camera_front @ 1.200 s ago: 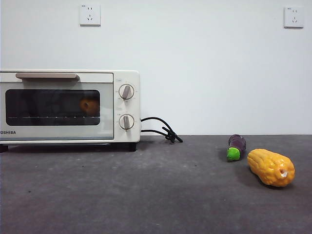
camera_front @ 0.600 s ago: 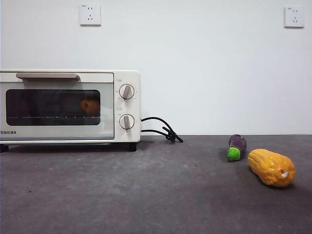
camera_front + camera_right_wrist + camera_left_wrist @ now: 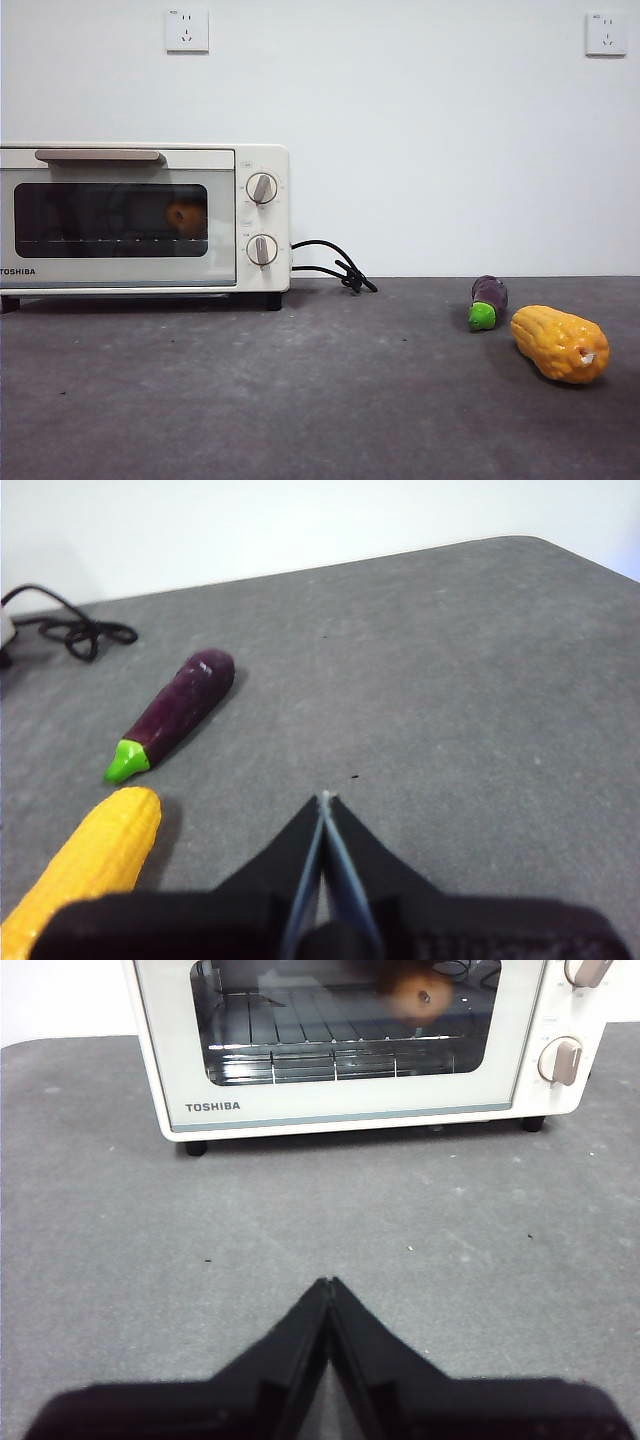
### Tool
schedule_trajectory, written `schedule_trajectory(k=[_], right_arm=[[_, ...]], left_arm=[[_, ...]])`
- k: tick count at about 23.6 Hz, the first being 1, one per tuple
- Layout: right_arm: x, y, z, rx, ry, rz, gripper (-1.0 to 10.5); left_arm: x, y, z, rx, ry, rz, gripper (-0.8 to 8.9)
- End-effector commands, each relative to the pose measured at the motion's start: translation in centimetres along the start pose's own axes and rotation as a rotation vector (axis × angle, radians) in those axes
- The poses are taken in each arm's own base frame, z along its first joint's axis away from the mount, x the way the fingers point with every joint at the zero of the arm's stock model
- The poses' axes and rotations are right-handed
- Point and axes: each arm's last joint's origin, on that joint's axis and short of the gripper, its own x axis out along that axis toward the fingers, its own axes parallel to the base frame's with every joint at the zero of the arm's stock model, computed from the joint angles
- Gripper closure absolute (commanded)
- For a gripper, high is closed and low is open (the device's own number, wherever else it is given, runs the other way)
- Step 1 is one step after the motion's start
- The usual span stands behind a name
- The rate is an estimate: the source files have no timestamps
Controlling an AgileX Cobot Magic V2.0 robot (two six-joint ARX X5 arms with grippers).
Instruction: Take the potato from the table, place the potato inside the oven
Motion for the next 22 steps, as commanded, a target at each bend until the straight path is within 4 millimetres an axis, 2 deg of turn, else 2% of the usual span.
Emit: schedule_trajectory(k=[1, 22], right_arm=[[0.09, 0.19, -0.28, -0.073, 0.005, 0.024, 9.5], [0.08, 0.49, -0.30, -0.092, 0.004, 0.047, 9.5]], left_arm=[[0.11, 0.01, -0.31, -0.004, 0.007, -0.003, 8.17], [0.13, 0.01, -0.33, -0.004, 0.010, -0.003, 8.17]])
